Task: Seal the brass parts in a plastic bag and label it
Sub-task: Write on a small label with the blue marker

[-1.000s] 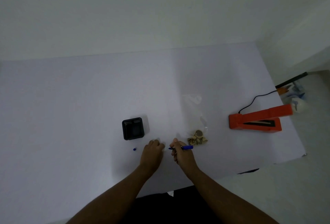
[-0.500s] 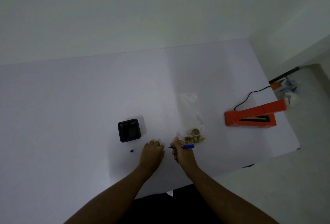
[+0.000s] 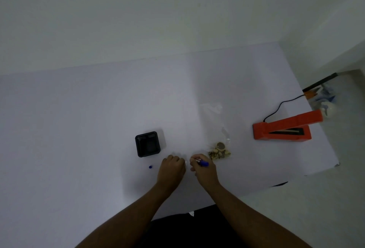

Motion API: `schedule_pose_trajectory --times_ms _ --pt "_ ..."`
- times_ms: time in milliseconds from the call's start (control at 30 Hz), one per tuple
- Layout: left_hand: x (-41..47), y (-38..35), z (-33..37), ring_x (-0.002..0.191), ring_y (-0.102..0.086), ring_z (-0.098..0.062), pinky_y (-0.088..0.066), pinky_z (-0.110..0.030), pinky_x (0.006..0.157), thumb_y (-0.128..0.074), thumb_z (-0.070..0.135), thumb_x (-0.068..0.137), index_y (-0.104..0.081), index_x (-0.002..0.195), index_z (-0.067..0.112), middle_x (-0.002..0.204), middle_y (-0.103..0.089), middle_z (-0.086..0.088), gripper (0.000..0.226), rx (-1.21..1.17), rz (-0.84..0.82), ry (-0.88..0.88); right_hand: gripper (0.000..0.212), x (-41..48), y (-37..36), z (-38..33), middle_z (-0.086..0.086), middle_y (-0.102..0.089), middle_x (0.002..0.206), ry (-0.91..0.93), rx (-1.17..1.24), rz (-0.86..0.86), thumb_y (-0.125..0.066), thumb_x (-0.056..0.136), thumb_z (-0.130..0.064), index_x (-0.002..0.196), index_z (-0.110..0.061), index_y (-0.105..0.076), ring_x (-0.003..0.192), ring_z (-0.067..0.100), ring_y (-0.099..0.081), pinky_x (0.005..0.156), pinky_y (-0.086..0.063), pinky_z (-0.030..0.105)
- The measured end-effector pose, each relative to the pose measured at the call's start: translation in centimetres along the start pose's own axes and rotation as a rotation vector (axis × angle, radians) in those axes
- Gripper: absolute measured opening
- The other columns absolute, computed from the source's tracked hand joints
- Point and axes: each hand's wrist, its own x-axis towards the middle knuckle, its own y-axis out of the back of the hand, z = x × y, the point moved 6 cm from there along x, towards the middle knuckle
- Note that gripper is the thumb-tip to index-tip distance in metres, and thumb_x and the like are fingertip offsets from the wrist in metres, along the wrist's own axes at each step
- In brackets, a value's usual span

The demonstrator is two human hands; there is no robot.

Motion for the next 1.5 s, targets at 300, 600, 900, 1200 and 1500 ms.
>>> schedule_pose_trajectory --times_ms 300,600,900,1200,1500 --pt "-0.4 1.2 1.1 0.067 -0.056 -0.017 -0.047 -0.03 0.056 -0.068 0.02 0.081 -0.067 0.074 0.019 0.07 -0.066 0.003 0.007 -0.134 0.087 -0.051 0.012 1.1 -0.7 1.1 0.014 -0.072 0.078 -0.187 0.101 0.048 -0.075 0.074 -0.014 0.083 -0.015 -0.068 0.076 0.032 -0.071 0.077 -0.059 0.051" --pt "-1.5 1.1 -0.8 0.087 -0.058 -0.014 -0.05 -0.025 0.071 -0.07 0.021 0.082 -0.067 0.102 0.018 0.099 -0.066 0.001 0.02 -0.258 0.08 -0.085 0.021 0.9 0.1 0.8 0.022 -0.07 0.082 -0.222 0.262 0.029 -0.066 0.076 0.012 0.088 -0.005 -0.065 0.065 0.028 -0.071 0.066 -0.057 0.037" --pt "-1.2 1.9 -1.3 0.07 -0.061 -0.013 -0.047 -0.022 0.061 -0.072 0.016 0.084 -0.073 0.086 0.018 0.078 -0.071 0.001 0.003 -0.193 0.078 -0.094 0.023 0.9 -1.0 -0.2 0.005 -0.065 0.087 0.215 -0.147 -0.005 -0.066 0.081 0.001 0.097 -0.015 -0.063 0.079 0.013 -0.06 0.071 -0.049 0.017" --pt "-0.6 1.2 -3.3 0.079 -0.061 -0.016 -0.043 -0.021 0.074 -0.053 0.018 0.097 -0.07 0.086 0.01 0.084 -0.069 -0.006 0.022 -0.332 -0.034 0.213 0.014 1.3 -4.7 -1.0 -0.004 -0.052 0.079 0.507 -0.388 -0.078 -0.056 0.095 -0.028 0.082 -0.023 -0.053 0.073 0.008 -0.051 0.066 -0.042 0.02" --pt "0.0 0.4 -6.0 0.07 -0.065 -0.019 -0.055 -0.031 0.068 -0.057 0.021 0.091 -0.068 0.079 0.01 0.078 -0.069 -0.007 0.02 -0.364 -0.143 0.404 0.027 0.6 -6.2 -0.4 0.001 -0.074 0.09 0.482 -0.29 -0.113 -0.057 0.096 -0.035 0.099 -0.013 -0.073 0.08 0.01 -0.067 0.079 -0.053 0.023"
